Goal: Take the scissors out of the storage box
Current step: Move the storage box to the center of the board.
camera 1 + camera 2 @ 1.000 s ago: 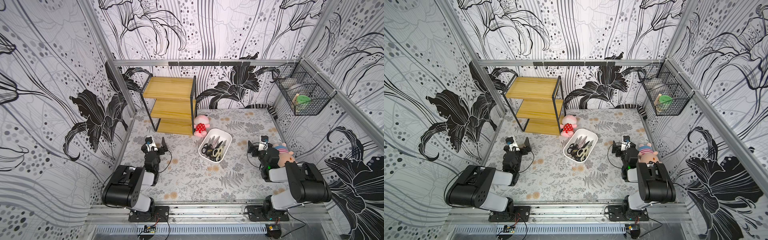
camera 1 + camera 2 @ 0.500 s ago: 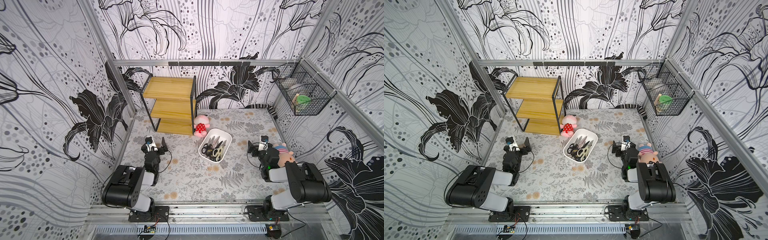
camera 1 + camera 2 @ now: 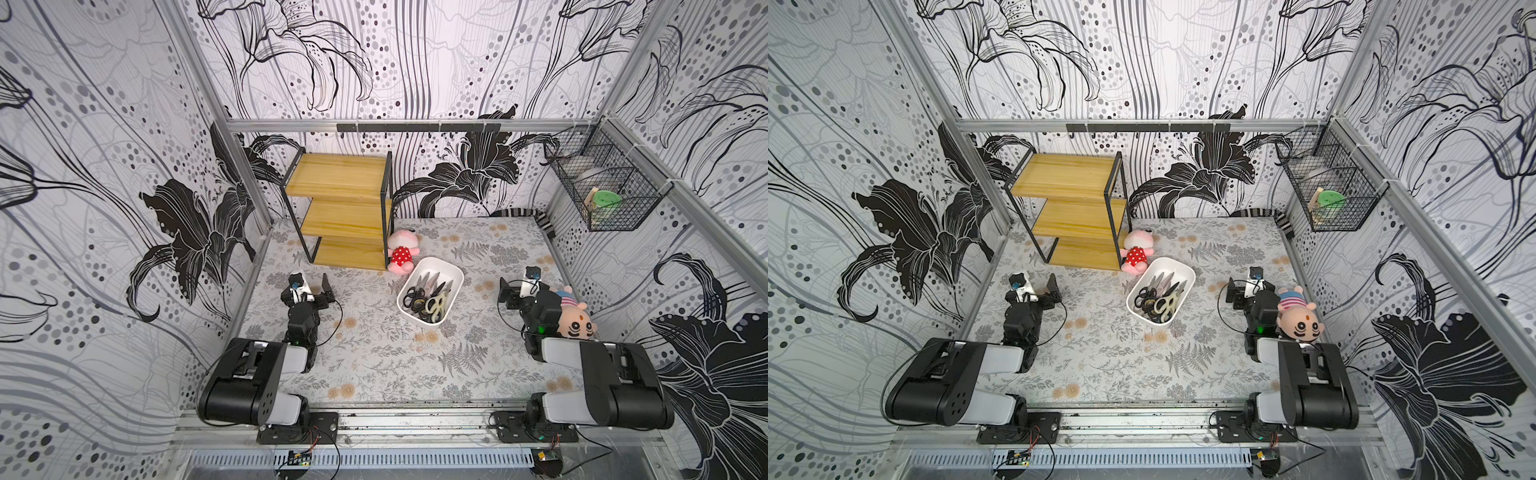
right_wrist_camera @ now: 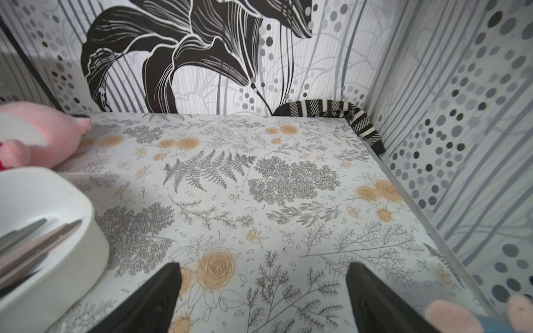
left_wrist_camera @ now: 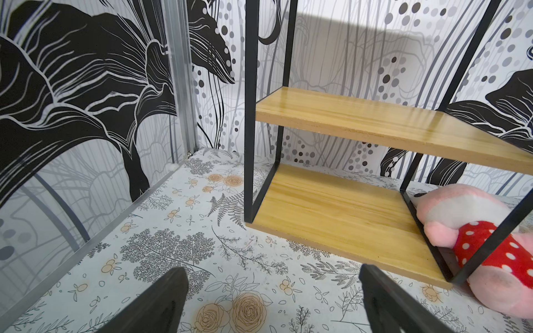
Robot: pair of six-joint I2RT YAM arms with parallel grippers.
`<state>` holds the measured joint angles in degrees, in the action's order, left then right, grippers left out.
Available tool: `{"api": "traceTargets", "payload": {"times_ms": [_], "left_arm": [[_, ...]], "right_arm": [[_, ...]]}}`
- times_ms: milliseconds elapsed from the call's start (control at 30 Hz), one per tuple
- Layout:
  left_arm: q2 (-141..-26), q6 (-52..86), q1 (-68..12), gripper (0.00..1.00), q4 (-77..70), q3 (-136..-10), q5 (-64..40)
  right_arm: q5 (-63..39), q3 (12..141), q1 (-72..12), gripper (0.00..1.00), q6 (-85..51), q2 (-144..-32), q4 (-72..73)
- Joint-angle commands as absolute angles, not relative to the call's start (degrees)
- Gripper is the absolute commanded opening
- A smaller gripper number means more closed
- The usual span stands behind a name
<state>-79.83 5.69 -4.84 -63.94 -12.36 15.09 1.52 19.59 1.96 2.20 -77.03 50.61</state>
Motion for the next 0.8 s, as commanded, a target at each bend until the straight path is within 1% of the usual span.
{"api": "traceTargets", "payload": {"times_ms": [0,100,133,200,267,333,400,467,567,667,733,767], "left_arm": [[-75.3,5.7,-5.4,0.98,-56.2,-15.5,15.6],[-71.5,7.9,-6.1,0.98,-44.4,-20.1,15.2],[-70.3,9.1,-6.4,0.98,-41.6,-21.4,15.0],[-69.4,10.9,-7.3,0.98,-38.6,-23.7,14.6],[-69.8,12.4,-9.3,0.98,-35.2,-26.9,15.5],[-71.2,14.8,-11.5,0.98,-29.5,-31.2,18.0],[-73.6,18.1,-13.8,0.98,-24.7,-35.2,20.3],[-76.2,22.8,-15.6,0.98,-20.8,-38.8,20.7],[-80.3,30.7,-17.2,0.98,-16.4,-43.0,17.6],[-83.6,35.7,-18.8,0.98,-14.4,-45.4,14.9],[-85.0,37.2,-19.8,0.98,-13.6,-46.2,14.1],[-85.2,37.5,-20.3,0.98,-13.3,-46.4,13.9]], "right_arm": [[7.4,27.4,2.0,0.95,-3.6,-74.1,32.4],[13.9,38.9,2.0,0.95,-15.7,-76.8,13.6],[14.5,43.6,2.0,0.95,-18.8,-78.6,7.1],[13.6,51.5,2.0,0.95,-23.6,-82.8,-3.1],[9.7,55.8,1.9,0.98,-26.7,-86.5,-6.5],[7.0,58.0,1.5,0.88,-30.8,-88.7,-8.5],[5.3,60.3,0.4,0.84,-35.2,-90.8,-12.2],[4.2,62.1,-2.0,0.77,-38.7,-92.4,-15.5],[4.8,63.2,-7.7,0.68,-42.4,-93.2,-18.6],[5.0,63.7,-14.8,0.59,-45.1,-93.6,-20.0],[4.9,64.3,-19.0,0.55,-46.9,-93.9,-21.5],[5.4,64.5,-20.9,0.5,-47.9,-94.0,-22.2]]}}
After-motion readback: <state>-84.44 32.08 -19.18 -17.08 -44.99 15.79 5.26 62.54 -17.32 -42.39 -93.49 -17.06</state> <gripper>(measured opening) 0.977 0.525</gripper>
